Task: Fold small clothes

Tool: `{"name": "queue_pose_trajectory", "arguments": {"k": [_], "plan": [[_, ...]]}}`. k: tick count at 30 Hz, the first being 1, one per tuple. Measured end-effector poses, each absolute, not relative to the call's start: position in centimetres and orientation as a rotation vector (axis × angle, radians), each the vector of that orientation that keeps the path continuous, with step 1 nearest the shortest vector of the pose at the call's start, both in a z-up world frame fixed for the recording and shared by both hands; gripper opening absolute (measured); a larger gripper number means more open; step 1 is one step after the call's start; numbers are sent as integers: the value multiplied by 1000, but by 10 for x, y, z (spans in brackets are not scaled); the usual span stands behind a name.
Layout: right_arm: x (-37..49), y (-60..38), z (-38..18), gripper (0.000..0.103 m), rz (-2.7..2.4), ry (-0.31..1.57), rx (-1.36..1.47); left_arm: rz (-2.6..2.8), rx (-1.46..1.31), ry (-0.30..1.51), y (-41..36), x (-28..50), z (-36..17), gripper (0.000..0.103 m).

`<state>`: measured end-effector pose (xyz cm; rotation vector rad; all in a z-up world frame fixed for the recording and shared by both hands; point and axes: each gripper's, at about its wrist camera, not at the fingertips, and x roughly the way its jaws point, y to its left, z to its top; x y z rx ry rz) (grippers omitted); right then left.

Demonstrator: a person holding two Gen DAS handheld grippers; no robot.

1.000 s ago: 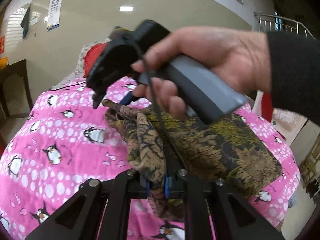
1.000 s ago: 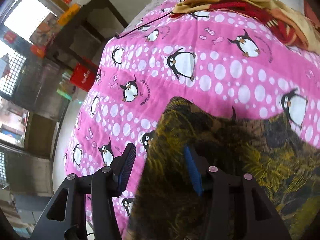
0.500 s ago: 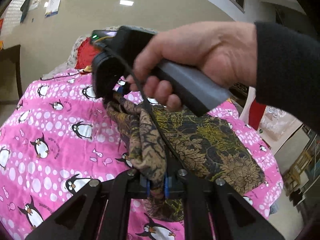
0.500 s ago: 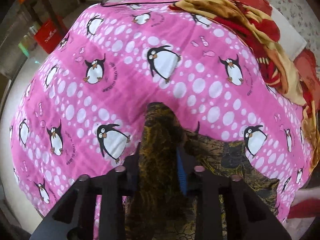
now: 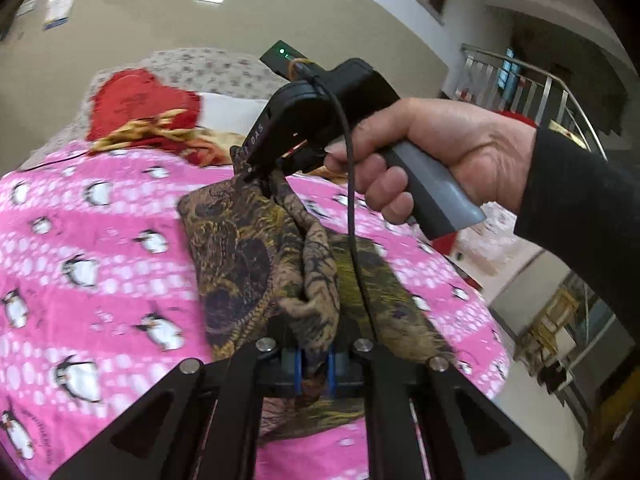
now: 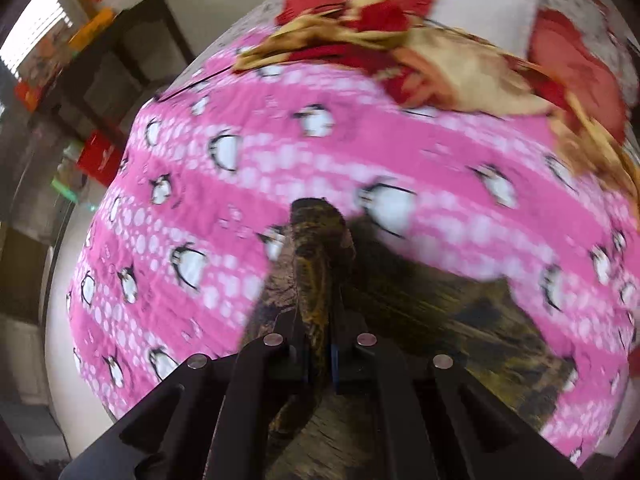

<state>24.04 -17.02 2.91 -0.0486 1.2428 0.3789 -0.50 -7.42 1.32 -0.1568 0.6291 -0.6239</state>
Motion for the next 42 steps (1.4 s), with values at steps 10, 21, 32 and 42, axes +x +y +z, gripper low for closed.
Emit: {"name": "queue_pose_trajectory", "arguments": {"k": [10, 21, 32, 42], "plan": [[225, -289, 28, 10, 322, 1234, 26, -755, -88, 701, -182, -9, 7, 7], [215, -376, -20, 10, 307, 1279, 73, -814, -4, 803, -272, -13, -39, 7], [214, -396, -57, 10, 319, 1270, 104, -786, -15, 878, -280, -10, -66, 7], [200, -401, -59, 25, 238, 1196, 85, -832, -42, 933, -279, -21, -65, 32]]}}
